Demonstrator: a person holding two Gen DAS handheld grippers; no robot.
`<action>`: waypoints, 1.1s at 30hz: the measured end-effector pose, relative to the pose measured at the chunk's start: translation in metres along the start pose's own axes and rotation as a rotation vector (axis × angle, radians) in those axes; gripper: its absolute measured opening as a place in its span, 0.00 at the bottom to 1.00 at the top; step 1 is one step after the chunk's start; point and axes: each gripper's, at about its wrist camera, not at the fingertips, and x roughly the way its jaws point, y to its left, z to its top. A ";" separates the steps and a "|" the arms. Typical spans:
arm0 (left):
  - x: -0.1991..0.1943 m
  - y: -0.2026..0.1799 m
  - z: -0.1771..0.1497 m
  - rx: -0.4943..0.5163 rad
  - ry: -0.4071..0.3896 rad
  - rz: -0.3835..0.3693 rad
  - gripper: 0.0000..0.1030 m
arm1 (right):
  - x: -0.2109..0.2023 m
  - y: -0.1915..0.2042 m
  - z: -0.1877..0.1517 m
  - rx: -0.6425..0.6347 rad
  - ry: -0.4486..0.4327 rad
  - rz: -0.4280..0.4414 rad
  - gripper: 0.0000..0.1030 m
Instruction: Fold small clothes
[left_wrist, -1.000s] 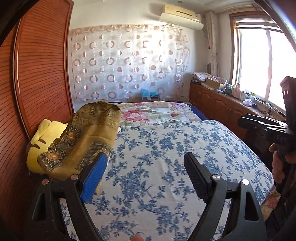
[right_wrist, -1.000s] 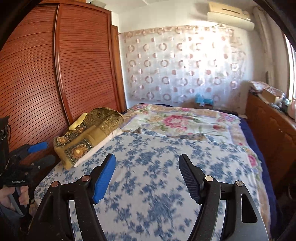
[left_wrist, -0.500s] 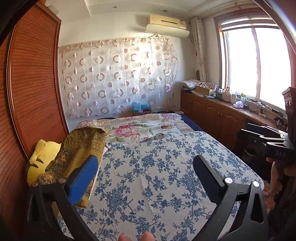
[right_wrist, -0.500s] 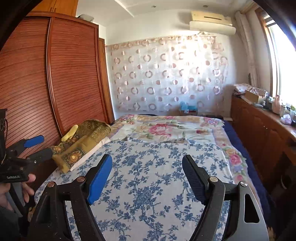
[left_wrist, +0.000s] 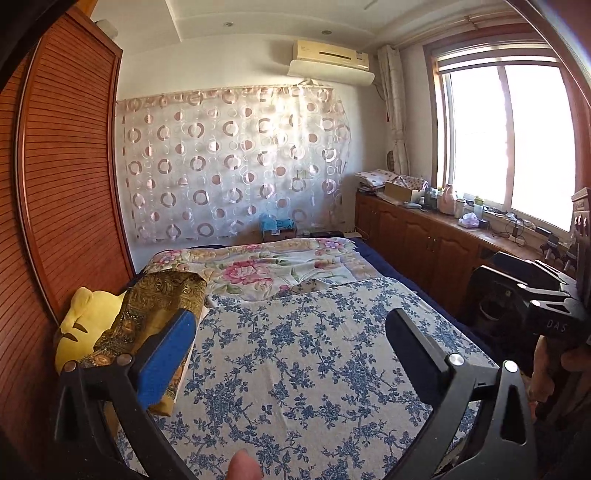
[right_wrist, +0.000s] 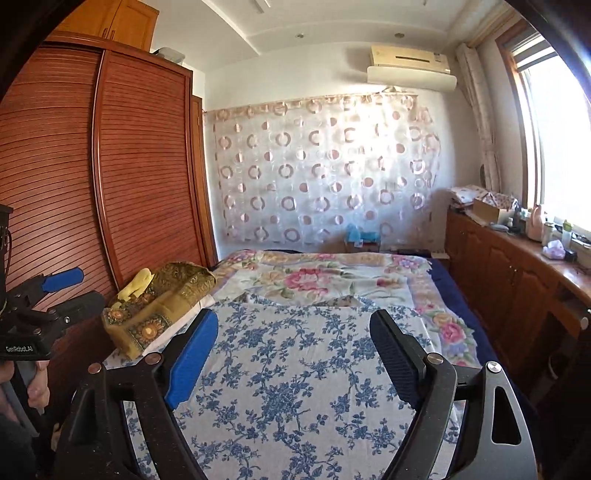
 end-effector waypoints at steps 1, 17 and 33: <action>-0.002 0.002 0.000 -0.005 0.001 0.010 1.00 | -0.001 0.000 -0.001 -0.001 -0.006 -0.002 0.83; -0.017 0.026 -0.010 -0.034 -0.009 0.069 1.00 | 0.001 0.004 -0.015 -0.016 -0.013 -0.011 0.83; -0.018 0.028 -0.013 -0.039 -0.009 0.071 1.00 | -0.003 -0.006 -0.013 -0.020 -0.003 -0.002 0.83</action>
